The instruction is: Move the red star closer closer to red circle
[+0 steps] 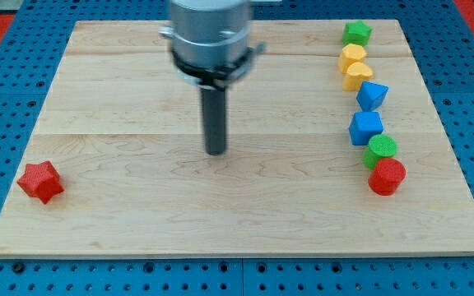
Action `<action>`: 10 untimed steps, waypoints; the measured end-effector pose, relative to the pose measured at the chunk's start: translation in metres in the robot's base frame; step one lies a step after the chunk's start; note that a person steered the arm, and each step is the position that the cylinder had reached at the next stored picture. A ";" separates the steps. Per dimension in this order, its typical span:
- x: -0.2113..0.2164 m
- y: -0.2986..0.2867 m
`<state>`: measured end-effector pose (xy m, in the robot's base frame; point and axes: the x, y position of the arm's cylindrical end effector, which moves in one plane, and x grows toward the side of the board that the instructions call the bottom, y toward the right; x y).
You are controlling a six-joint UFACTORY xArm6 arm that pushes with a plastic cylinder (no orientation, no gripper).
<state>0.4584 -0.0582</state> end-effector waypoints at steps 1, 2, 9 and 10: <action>-0.016 -0.091; 0.001 -0.178; 0.067 -0.131; 0.067 -0.088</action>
<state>0.5250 -0.1460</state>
